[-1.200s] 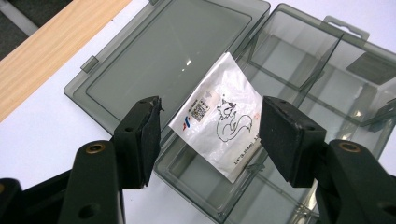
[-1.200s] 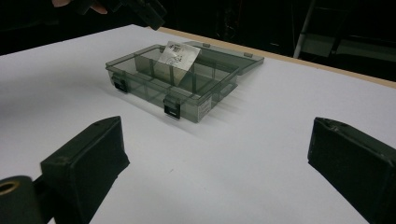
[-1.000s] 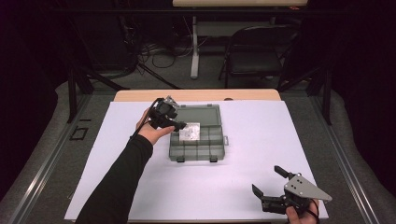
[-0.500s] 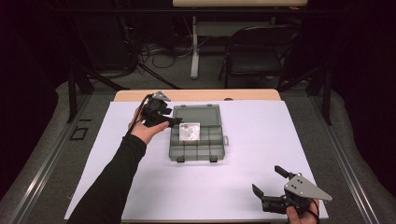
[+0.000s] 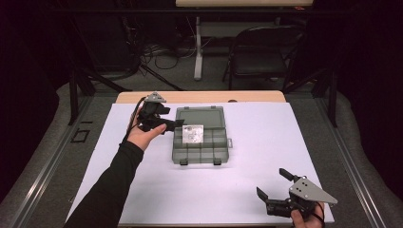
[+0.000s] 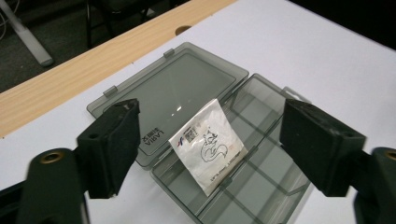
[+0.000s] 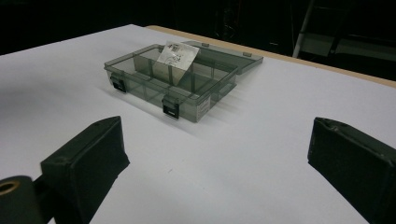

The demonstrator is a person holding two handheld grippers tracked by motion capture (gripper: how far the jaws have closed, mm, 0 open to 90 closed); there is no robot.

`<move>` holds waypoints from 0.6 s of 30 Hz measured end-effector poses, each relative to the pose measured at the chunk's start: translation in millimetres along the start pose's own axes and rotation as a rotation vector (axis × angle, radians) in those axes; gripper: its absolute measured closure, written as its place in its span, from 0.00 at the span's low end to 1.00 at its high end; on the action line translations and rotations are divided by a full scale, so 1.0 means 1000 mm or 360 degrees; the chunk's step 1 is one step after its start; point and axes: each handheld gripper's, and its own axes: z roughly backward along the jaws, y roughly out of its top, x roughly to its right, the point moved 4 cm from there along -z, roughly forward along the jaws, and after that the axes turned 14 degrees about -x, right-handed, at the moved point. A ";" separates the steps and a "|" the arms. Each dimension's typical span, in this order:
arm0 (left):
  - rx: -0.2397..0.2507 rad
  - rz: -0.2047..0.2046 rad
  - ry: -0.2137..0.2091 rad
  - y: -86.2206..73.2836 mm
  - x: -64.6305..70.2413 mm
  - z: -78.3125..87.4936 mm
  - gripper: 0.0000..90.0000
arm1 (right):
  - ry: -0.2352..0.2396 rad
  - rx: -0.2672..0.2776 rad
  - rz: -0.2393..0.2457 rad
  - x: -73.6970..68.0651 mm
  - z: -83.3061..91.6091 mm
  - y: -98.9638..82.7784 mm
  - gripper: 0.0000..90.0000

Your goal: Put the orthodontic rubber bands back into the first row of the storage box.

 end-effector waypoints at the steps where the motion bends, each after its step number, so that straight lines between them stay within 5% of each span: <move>1: 0.0011 0.0005 0.0006 -0.001 0.000 0.002 0.20 | 0.0001 0.0002 -0.0001 0.000 0.000 0.000 0.04; 18: 0.0252 0.0059 -0.0097 -0.040 0.010 0.036 0.09 | -0.0012 0.0020 -0.0007 0.001 0.000 0.001 0.04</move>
